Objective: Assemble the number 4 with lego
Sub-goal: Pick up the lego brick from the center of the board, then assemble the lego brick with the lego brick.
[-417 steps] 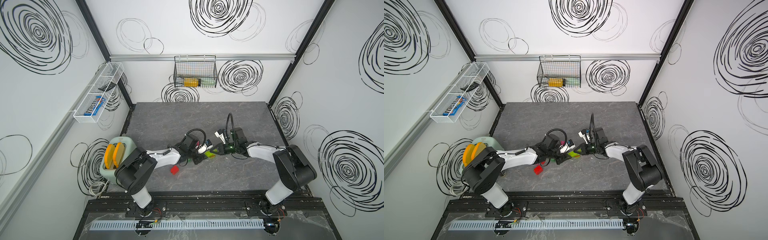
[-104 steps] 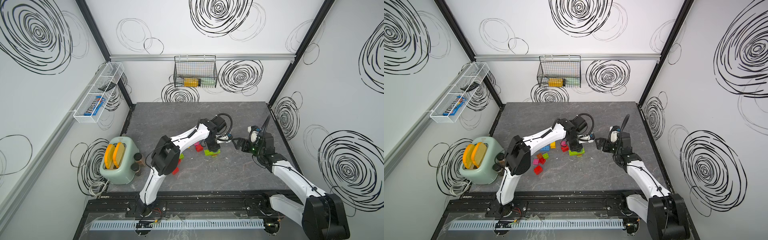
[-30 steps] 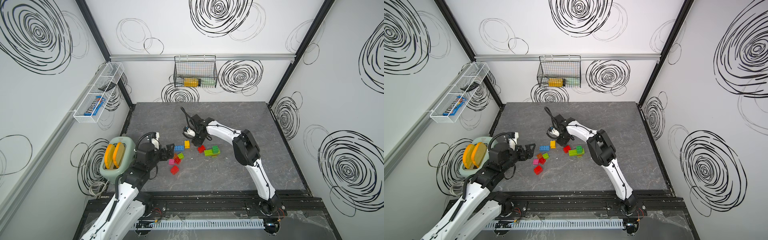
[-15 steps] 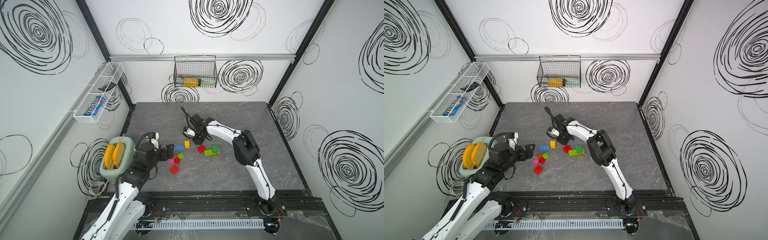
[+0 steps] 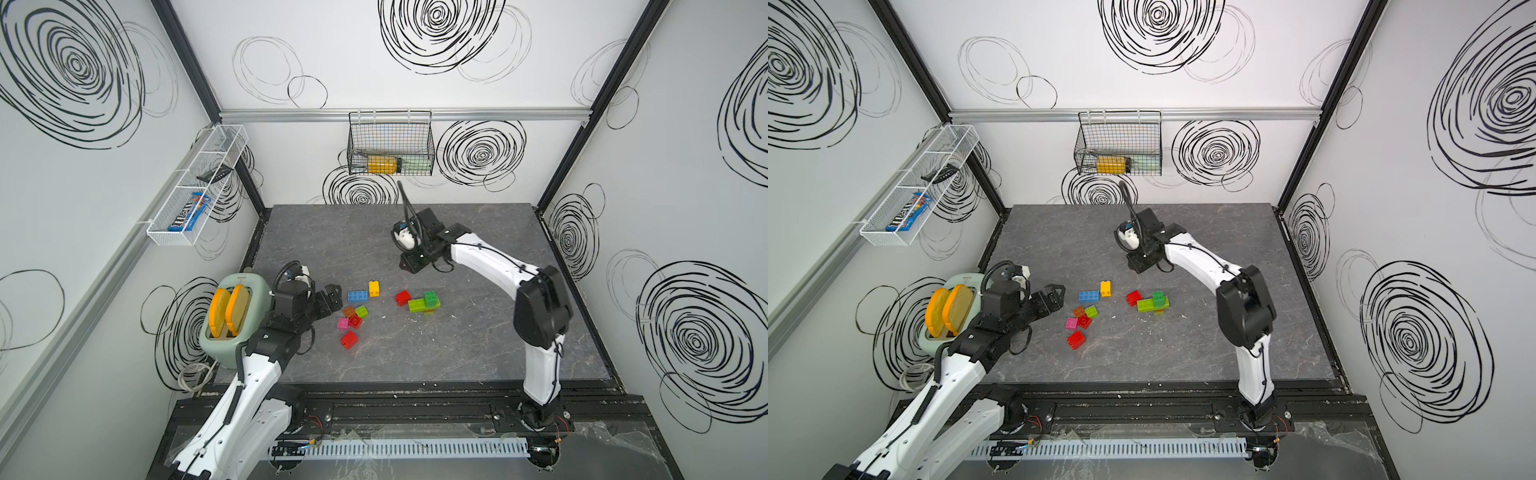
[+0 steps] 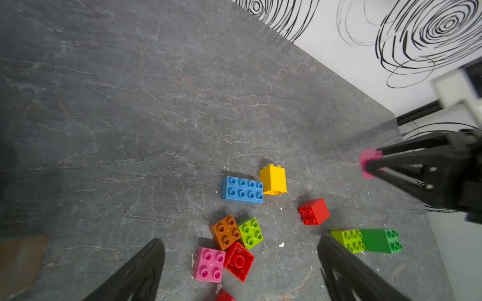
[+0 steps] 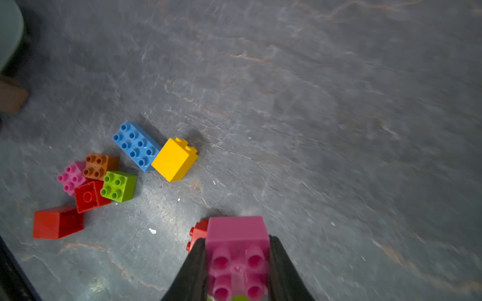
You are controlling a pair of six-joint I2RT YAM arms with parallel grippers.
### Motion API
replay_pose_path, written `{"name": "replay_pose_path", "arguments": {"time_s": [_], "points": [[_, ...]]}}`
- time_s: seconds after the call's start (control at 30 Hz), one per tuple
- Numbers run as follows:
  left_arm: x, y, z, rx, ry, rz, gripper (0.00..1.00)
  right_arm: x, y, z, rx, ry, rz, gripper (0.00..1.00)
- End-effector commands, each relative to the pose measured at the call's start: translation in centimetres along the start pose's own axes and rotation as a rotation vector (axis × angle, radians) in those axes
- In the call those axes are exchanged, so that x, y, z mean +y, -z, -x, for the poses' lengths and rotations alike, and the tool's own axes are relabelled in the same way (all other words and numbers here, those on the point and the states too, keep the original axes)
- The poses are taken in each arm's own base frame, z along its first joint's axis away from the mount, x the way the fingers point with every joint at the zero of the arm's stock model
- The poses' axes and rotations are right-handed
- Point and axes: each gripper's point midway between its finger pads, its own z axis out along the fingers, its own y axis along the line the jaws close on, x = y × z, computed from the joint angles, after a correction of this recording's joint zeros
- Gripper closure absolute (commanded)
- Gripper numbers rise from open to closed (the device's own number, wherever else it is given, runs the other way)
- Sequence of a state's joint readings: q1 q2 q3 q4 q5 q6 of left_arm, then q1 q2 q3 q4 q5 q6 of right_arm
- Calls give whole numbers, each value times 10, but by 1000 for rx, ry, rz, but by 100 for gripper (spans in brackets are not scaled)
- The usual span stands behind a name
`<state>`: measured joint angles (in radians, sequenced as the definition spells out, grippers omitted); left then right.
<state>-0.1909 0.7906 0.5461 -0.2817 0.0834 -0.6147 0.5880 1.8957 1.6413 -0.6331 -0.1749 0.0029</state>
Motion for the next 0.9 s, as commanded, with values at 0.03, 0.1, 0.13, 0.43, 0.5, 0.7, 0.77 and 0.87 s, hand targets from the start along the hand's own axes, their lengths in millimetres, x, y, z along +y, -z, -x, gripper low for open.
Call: {"name": "replay_pose_path", "arguments": {"time_s": [0.03, 0.1, 0.13, 0.43, 0.5, 0.7, 0.77, 0.87], "points": [[-32, -11, -7, 48, -21, -128, 4, -21, 33, -23, -23, -268, -16, 100], [-45, -17, -15, 74, -66, -152, 4, -27, 43, -41, 27, -299, -72, 100], [-53, -20, -20, 86, -93, -160, 4, -29, 46, -51, 59, -319, -95, 100], [-132, -40, -60, 184, -227, -348, 4, -14, 52, -81, 187, -427, -156, 100], [-140, -45, -68, 213, -236, -367, 4, -7, 52, -82, 206, -428, -160, 100], [-130, -64, -76, 248, -262, -263, 4, 5, 51, -94, 256, -441, -211, 100], [-126, -68, -78, 255, -284, -241, 4, 8, 50, -99, 271, -452, -210, 100], [-125, -69, -80, 249, -297, -245, 4, 12, 45, -106, 282, -465, -210, 100]]}}
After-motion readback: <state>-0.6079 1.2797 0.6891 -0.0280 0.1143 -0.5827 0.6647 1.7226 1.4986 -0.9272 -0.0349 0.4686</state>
